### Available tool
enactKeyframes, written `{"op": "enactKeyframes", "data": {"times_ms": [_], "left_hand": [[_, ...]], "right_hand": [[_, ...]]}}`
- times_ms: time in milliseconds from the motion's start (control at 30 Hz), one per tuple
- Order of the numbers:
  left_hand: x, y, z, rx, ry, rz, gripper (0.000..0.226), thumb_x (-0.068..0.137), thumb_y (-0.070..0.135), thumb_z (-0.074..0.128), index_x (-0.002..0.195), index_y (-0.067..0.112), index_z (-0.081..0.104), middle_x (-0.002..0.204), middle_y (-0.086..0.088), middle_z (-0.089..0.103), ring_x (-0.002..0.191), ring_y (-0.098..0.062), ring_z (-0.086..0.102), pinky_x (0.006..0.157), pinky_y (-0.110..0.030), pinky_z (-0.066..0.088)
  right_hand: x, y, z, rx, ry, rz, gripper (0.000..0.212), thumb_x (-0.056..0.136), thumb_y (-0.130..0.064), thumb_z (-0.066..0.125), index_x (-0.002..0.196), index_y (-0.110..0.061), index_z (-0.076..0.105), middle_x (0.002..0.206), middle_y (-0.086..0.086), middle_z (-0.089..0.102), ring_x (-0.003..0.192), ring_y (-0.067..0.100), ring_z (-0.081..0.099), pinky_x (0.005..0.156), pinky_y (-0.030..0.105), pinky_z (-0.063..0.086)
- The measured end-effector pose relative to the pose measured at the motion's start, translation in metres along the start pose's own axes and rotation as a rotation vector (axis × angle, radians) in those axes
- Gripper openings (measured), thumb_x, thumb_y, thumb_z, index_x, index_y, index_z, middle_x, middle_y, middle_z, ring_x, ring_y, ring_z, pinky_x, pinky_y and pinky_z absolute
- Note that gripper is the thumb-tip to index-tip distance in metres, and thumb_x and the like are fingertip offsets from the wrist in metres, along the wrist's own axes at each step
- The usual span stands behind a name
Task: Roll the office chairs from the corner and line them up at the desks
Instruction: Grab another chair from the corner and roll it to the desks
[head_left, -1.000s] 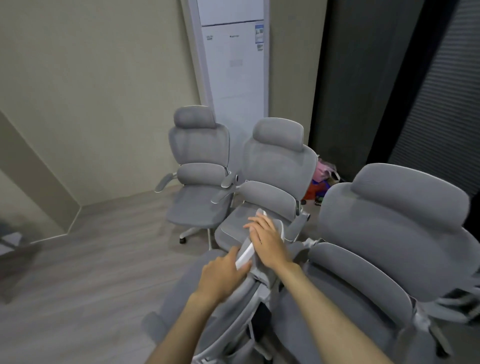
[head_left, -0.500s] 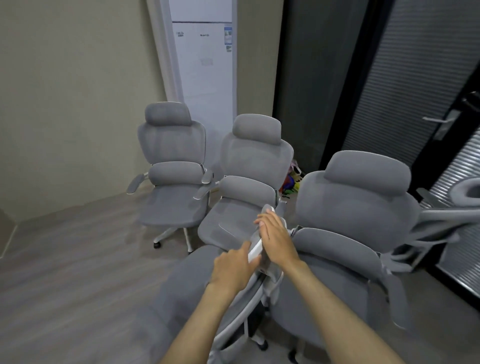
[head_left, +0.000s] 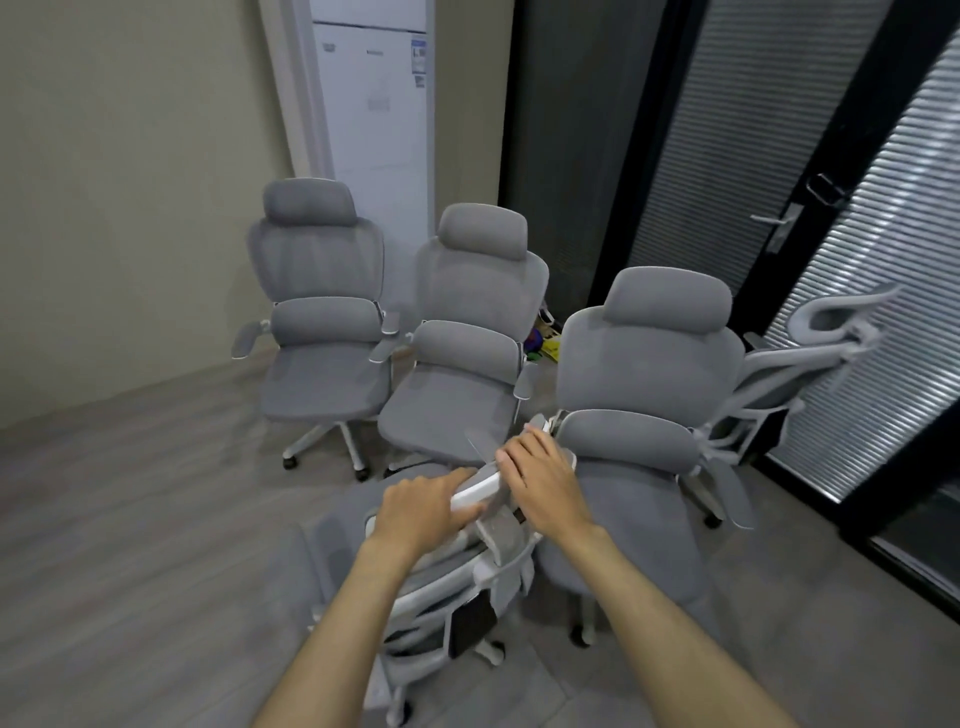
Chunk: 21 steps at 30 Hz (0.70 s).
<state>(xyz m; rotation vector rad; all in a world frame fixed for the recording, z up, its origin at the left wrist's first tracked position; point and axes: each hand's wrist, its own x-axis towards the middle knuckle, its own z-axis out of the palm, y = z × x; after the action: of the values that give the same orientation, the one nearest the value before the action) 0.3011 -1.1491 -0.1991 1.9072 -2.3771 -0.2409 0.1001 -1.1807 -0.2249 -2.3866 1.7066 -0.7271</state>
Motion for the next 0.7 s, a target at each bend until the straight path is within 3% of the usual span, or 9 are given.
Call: {"op": "enactKeyframes", "data": {"times_ms": [133,267,367,433,533,700], "left_hand": [[-0.050,0.006,-0.002,0.025,-0.035,-0.012,0.061,0.090,0.076,0.045,0.147,0.057,0.033,0.129,0.006,0.067,0.116,-0.025,0.063,0.087,-0.038,0.047],[-0.111,0.019,0.007,0.071,0.055,-0.042,0.058,0.087,0.074,0.051,0.142,0.058,0.040,0.124,0.007,0.064,0.112,-0.020,0.062,0.091,-0.043,0.041],[-0.164,0.031,0.022,0.121,0.205,-0.055,0.048,0.083,0.069,0.062,0.127,0.050,0.055,0.110,0.007,0.061,0.102,-0.021,0.061,0.091,-0.047,0.037],[-0.200,0.039,0.033,0.096,0.308,-0.042,0.043,0.080,0.062,0.070,0.117,0.042,0.061,0.104,0.006,0.060,0.096,-0.023,0.058,0.096,-0.055,0.035],[-0.256,0.048,0.043,0.033,0.352,-0.011,0.043,0.081,0.053,0.073,0.119,0.039,0.059,0.109,0.006,0.057,0.102,-0.024,0.054,0.105,-0.074,0.025],[-0.338,0.052,0.044,-0.039,0.346,0.121,0.041,0.081,0.058,0.063,0.115,0.036,0.060,0.109,0.005,0.056,0.103,-0.025,0.053,0.099,-0.079,0.030]], "right_hand": [[-0.061,-0.024,-0.016,0.040,0.040,0.046,0.036,0.107,-0.048,0.031,0.102,-0.031,0.061,0.113,-0.014,0.058,0.130,0.013,0.041,0.116,0.042,0.030],[-0.123,-0.049,-0.024,0.066,0.057,0.087,0.031,0.106,-0.047,0.034,0.106,-0.033,0.061,0.114,-0.017,0.056,0.129,0.012,0.040,0.117,0.043,0.027],[-0.174,-0.068,-0.033,0.075,0.084,0.123,0.032,0.105,-0.046,0.035,0.112,-0.031,0.063,0.119,-0.015,0.059,0.131,0.012,0.039,0.118,0.040,0.026],[-0.209,-0.083,-0.042,0.071,0.093,0.146,0.032,0.105,-0.046,0.035,0.112,-0.033,0.063,0.118,-0.016,0.059,0.129,0.010,0.040,0.115,0.036,0.029],[-0.263,-0.107,-0.058,0.000,0.097,0.181,0.031,0.103,-0.049,0.036,0.114,-0.037,0.063,0.118,-0.020,0.058,0.125,0.007,0.041,0.108,0.037,0.029],[-0.363,-0.148,-0.080,-0.105,0.065,0.204,0.042,0.097,-0.062,0.039,0.129,-0.040,0.057,0.127,-0.022,0.054,0.129,0.005,0.038,0.109,0.042,0.026]]}}
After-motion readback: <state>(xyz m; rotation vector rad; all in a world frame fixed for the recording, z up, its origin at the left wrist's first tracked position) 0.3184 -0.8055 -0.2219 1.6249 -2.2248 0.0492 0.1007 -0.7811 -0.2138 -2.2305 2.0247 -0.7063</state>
